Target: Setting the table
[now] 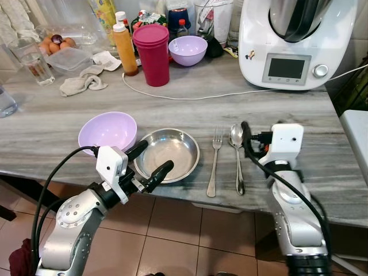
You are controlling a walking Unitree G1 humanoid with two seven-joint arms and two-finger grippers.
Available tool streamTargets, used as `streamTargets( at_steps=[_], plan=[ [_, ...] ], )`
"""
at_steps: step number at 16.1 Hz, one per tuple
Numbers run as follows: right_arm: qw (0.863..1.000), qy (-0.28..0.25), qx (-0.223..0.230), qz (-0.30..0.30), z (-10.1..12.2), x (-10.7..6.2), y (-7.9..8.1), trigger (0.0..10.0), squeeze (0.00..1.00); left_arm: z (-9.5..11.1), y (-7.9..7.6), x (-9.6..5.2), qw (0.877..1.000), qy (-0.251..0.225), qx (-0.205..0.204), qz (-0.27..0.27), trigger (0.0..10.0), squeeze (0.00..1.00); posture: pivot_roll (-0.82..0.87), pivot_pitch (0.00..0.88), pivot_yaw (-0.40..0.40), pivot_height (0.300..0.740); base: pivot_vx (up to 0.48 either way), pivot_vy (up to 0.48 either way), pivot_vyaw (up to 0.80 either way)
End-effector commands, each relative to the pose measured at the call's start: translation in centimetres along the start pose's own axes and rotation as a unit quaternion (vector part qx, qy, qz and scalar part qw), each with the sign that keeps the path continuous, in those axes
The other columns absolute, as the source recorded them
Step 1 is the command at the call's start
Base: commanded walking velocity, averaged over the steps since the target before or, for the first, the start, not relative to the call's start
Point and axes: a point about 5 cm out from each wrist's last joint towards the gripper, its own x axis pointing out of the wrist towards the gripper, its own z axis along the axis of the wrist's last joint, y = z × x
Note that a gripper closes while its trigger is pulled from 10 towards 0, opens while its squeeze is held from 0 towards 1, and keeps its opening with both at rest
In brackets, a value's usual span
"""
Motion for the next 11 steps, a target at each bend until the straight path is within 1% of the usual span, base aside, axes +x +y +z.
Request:
streamTargets(
  at_steps=[1,2,4,6,7,8,9,10,11],
  plan=[
    [0.999,-0.044,-0.027,-0.011,1.7,0.1,-0.1,10.0,1.00,0.0,0.2,-0.1,1.000,0.000,0.005,0.009,10.0,0.00,-0.18,0.112,0.060,0.740,0.000,0.000,0.00],
    [0.998,-0.049,-0.035,-0.014,1.8,0.1,-0.2,10.0,1.00,0.0,0.2,0.0,1.000,-0.002,0.004,0.010,10.0,0.00,-0.18,0.112,0.060,0.740,0.000,0.000,0.00],
    [0.995,-0.062,-0.075,-0.028,1.9,-0.2,-0.7,10.0,1.00,0.1,0.2,0.1,1.000,-0.008,0.004,0.015,10.0,0.00,-0.19,0.113,0.059,0.740,0.000,0.000,0.00],
    [0.993,-0.070,-0.092,-0.027,1.9,-0.3,-0.8,10.0,1.00,0.2,0.2,0.1,1.000,-0.010,0.005,0.018,10.0,0.00,-0.19,0.112,0.056,0.740,0.000,0.000,0.00],
    [0.994,-0.058,-0.089,-0.027,1.5,-0.4,-0.9,10.0,1.00,0.2,0.2,0.2,1.000,-0.012,0.006,0.021,10.0,0.00,-0.19,0.112,0.056,0.740,0.000,0.000,0.00],
    [0.997,-0.031,-0.068,-0.026,0.7,-0.6,-1.0,10.0,1.00,0.3,0.2,0.3,1.000,-0.015,0.006,0.024,10.0,0.00,-0.19,0.112,0.056,0.740,0.000,0.000,0.00],
    [0.998,-0.014,-0.059,-0.018,0.1,-0.7,-0.8,10.0,1.00,0.3,0.1,0.4,1.000,-0.017,0.006,0.026,10.0,0.00,-0.19,0.112,0.056,0.740,0.000,0.000,0.00],
    [0.999,0.018,-0.031,-0.001,-0.9,-0.8,-0.3,10.0,1.00,0.4,0.0,0.7,0.999,-0.021,0.003,0.028,10.0,0.00,-0.19,0.114,0.059,0.740,0.000,0.000,0.00],
    [0.999,0.031,-0.030,0.002,-1.4,-0.8,-0.1,10.0,1.00,0.4,-0.1,0.8,0.999,-0.023,0.002,0.027,10.0,0.00,-0.19,0.114,0.059,0.740,0.000,0.000,0.00]
  ],
)
